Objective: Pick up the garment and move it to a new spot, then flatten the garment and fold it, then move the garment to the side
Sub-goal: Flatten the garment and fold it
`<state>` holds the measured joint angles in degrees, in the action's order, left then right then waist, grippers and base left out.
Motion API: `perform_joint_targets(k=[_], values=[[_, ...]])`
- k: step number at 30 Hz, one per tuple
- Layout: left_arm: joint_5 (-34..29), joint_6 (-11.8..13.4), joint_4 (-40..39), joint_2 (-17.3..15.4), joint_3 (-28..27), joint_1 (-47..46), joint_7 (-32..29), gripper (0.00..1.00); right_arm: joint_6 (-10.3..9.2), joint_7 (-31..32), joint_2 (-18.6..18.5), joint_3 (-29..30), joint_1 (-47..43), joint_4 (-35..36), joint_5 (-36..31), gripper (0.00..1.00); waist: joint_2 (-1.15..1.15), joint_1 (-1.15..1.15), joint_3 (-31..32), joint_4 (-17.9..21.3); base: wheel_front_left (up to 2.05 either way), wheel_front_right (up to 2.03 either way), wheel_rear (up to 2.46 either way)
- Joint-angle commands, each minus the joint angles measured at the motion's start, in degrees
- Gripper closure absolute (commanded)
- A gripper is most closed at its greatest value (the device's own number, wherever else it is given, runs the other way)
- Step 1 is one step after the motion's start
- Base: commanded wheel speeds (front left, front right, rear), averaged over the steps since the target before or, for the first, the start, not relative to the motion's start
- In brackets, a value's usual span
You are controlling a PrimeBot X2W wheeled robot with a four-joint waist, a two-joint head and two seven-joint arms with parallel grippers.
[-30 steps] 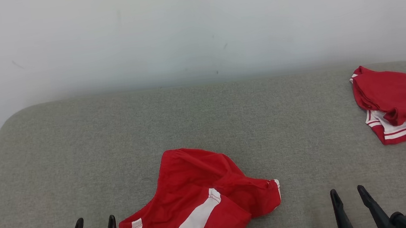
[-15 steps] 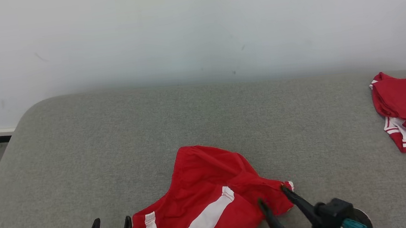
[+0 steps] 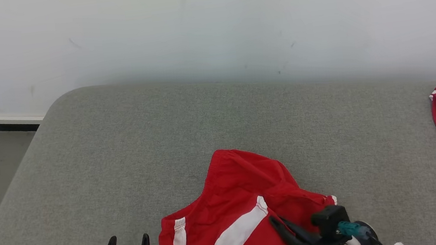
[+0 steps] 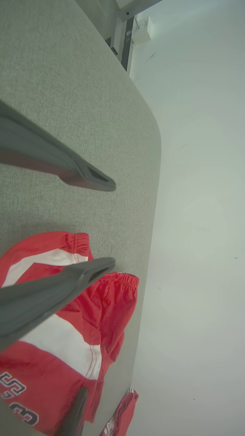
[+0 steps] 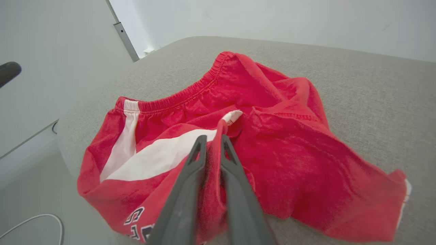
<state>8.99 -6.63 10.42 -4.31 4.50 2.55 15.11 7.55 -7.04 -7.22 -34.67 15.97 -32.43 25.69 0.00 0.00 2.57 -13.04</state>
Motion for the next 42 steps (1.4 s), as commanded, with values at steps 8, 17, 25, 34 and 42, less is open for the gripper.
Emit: perform_joint_targets(k=[8, 17, 25, 34, 42], values=[[0.7, 0.2, 0.4, 0.7, -1.0, 0.4, 0.0, 0.00, -0.11, -6.6, -5.3, 7.3, 1.8, -0.1, -1.3, 1.00, 0.00, 0.00, 0.0, 3.3, 0.00, 0.00, 0.00], [1.2, 0.2, 0.5, 1.1, -0.9, 0.2, 0.0, 0.00, -0.11, -8.1, -8.0, 21.0, -8.6, 7.5, -3.6, 1.00, 0.00, 0.00, 0.3, 5.6, 0.00, 0.00, 0.00], [1.8, 0.3, 0.5, 1.3, -1.1, 1.1, 0.0, 0.00, -0.12, -8.2, -4.0, 27.3, -15.5, 8.9, -4.9, 0.00, 0.00, 0.00, 0.4, 6.6, 0.00, 0.00, 0.00], [1.3, 0.1, 0.2, 1.4, -2.1, 1.5, 0.0, 0.00, -0.12, -8.1, 0.1, 34.6, -18.9, 19.3, -8.9, 0.00, 0.00, 0.00, 1.2, 8.0, 0.00, 0.00, 0.00], [0.6, -0.2, -0.5, 1.4, -2.2, 2.1, 0.0, 0.00, -0.12, -8.1, 2.2, 36.6, -24.6, 25.6, -10.5, 0.00, 0.00, 0.00, 1.8, 8.9, 0.00, 0.00, 0.00]])
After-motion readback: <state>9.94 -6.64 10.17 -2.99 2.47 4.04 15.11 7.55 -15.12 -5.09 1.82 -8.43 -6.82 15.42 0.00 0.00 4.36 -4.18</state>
